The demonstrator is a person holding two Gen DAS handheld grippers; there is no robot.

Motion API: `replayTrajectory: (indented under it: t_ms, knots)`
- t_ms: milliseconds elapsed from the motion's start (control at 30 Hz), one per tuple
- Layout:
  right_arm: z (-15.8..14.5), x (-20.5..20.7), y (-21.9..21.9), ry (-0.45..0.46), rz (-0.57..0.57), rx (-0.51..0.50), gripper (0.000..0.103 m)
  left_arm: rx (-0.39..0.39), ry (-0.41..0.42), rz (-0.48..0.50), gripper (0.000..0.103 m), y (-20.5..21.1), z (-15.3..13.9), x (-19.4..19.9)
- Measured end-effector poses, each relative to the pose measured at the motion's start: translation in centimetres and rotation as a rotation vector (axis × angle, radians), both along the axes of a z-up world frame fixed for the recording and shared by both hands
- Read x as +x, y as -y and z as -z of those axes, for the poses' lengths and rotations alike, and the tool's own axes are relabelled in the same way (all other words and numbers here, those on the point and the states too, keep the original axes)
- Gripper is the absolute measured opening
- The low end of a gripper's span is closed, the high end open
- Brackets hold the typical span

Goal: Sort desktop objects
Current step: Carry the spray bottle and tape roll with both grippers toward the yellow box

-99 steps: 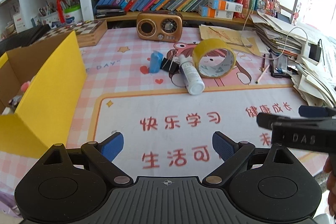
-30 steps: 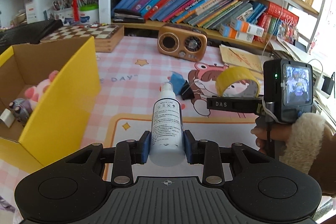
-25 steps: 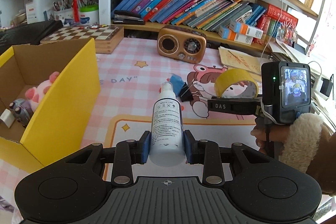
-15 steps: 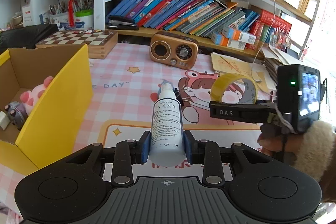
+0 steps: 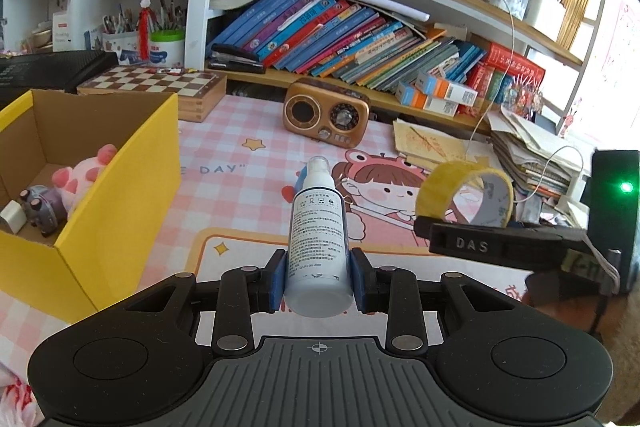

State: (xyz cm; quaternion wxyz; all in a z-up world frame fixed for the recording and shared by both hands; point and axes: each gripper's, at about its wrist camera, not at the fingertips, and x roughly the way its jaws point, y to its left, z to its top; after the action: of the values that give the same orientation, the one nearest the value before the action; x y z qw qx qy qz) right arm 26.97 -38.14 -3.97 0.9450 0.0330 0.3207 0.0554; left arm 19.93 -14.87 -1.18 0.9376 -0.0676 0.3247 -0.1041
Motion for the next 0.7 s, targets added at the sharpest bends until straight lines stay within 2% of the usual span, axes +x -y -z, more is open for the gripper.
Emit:
replayTrajectory:
  t_ms: [333, 700]
  knots:
    - [-2.2, -5.7, -1.4, -0.001, 0.010, 0.048, 0.086, -0.029, 0.040, 0.033, 0.031, -1.6, -1.3, -2.6]
    - [-3.1, -9.8, -5.7, -0.011, 0.040, 0.052, 0.086, -0.057, 0.062, 0.053, 0.031, -6.1, -2.2, -5.7]
